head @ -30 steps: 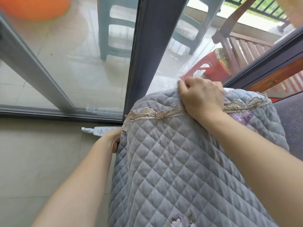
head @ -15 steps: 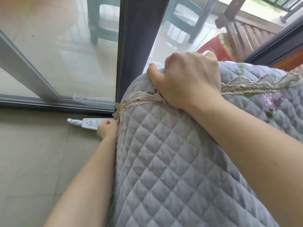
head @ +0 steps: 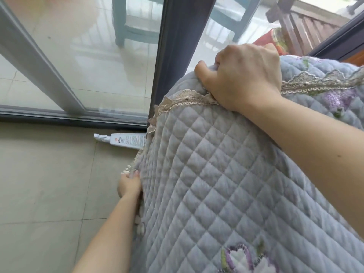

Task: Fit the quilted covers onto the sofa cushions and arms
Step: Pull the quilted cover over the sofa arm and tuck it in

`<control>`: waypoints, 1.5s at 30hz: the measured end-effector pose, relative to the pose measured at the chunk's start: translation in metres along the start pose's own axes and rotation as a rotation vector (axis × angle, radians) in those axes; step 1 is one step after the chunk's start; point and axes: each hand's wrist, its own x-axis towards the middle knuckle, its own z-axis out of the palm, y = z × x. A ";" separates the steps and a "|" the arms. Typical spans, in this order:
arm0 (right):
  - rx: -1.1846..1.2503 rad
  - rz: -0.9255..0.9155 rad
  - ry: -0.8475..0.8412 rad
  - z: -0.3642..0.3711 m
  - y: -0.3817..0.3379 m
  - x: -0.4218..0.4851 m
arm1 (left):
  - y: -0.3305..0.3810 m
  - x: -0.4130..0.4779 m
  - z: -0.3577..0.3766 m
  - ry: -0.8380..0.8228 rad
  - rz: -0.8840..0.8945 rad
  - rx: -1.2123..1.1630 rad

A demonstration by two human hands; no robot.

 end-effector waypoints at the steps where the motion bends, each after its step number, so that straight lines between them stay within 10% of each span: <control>1: -0.002 -0.002 0.011 0.002 0.000 0.000 | -0.001 0.006 -0.002 0.110 0.031 0.039; 10: 0.108 0.048 0.076 -0.004 -0.002 -0.002 | 0.008 -0.040 0.001 -0.261 -0.106 -0.155; 17: 0.287 0.161 -0.004 -0.022 0.022 -0.073 | 0.114 -0.182 -0.055 -0.073 0.843 -0.283; 21: 0.285 0.458 -0.157 -0.028 0.084 -0.182 | 0.095 -0.255 -0.038 0.009 1.273 0.273; 29: 0.373 0.687 -0.263 -0.030 0.139 -0.327 | -0.014 -0.357 0.012 0.166 1.264 0.777; 33: 0.626 0.520 -0.287 -0.042 0.167 -0.386 | -0.067 -0.402 0.046 0.234 1.150 0.853; 38: 0.900 0.747 0.073 -0.051 0.258 -0.392 | -0.074 -0.405 0.066 0.447 1.127 0.784; 45: 1.295 0.988 -0.529 0.010 0.283 -0.347 | -0.082 -0.391 0.072 0.566 1.165 0.753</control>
